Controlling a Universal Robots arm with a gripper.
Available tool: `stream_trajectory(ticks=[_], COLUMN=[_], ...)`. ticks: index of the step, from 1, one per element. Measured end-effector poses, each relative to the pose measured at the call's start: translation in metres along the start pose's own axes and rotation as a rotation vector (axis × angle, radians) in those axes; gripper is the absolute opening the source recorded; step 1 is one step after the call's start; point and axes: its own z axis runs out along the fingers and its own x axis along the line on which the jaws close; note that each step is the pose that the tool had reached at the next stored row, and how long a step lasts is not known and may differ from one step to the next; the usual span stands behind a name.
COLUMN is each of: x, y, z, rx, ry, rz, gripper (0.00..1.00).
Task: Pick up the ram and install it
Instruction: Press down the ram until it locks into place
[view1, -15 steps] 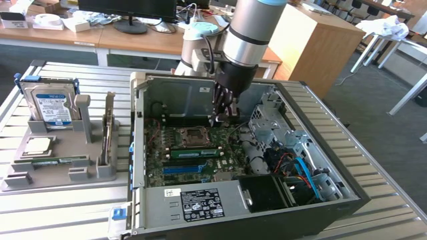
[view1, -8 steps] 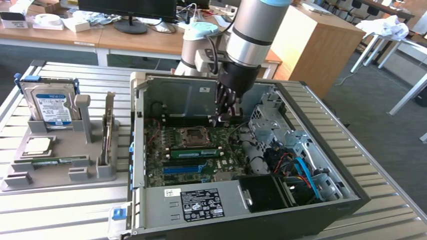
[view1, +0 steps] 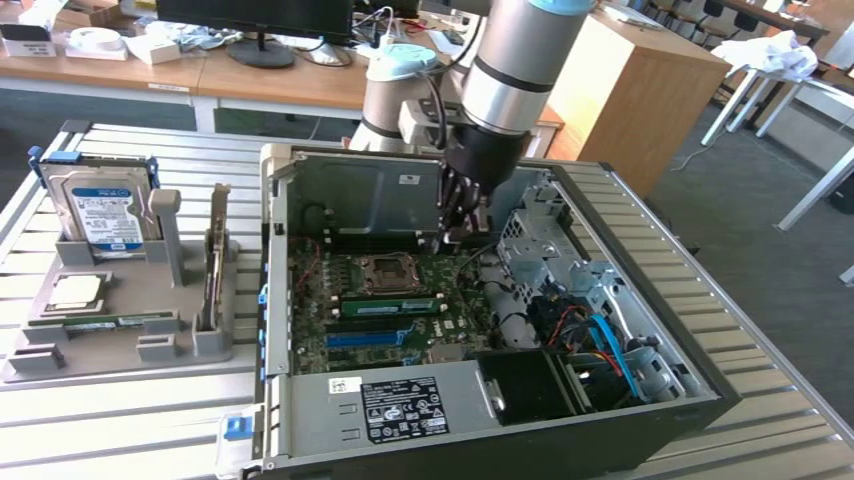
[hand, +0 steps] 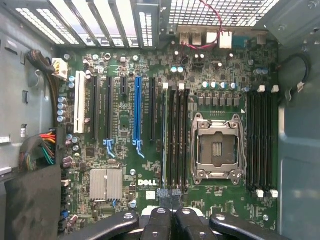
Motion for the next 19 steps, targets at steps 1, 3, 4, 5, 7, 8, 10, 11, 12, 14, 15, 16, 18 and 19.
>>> stream_trajectory(ticks=[1, 3, 4, 5, 7, 8, 10, 11, 12, 14, 15, 16, 18, 19], x=[0.0, 0.0, 0.0, 0.0, -0.0001, -0.0001, 0.0, 0.0, 0.0, 0.0001, 0.0001, 0.0001, 0.0001, 0.0001], y=[-0.0009, -0.0011, -0.0011, -0.0011, -0.0011, -0.0011, -0.0011, -0.0012, -0.0012, -0.0012, -0.0013, -0.0013, -0.0013, -0.0014], z=[0.0, -0.0001, -0.0001, 0.0, 0.0002, 0.0005, 0.0011, 0.0015, 0.0021, 0.0032, 0.0038, 0.0045, 0.0059, 0.0067], rx=[0.0, 0.0, 0.0, 0.0, 0.0, 0.0001, 0.0001, 0.0001, 0.0001, 0.0001, 0.0, 0.0001, 0.0, 0.0001], ry=[0.0, 0.0, 0.0001, 0.0, 0.0, 0.0, -0.0001, 0.0, -0.0001, 0.0001, 0.0, -0.0001, 0.0001, 0.0], rz=[0.0, 0.0, 0.0, 0.0, 0.0, 0.0, 0.0, 0.0, 0.0, 0.0, 0.0, 0.0, 0.0, 0.0], gripper=[0.1, 0.1, 0.1, 0.1, 0.1, 0.1, 0.1, 0.1, 0.1, 0.1, 0.1, 0.1, 0.1, 0.1])
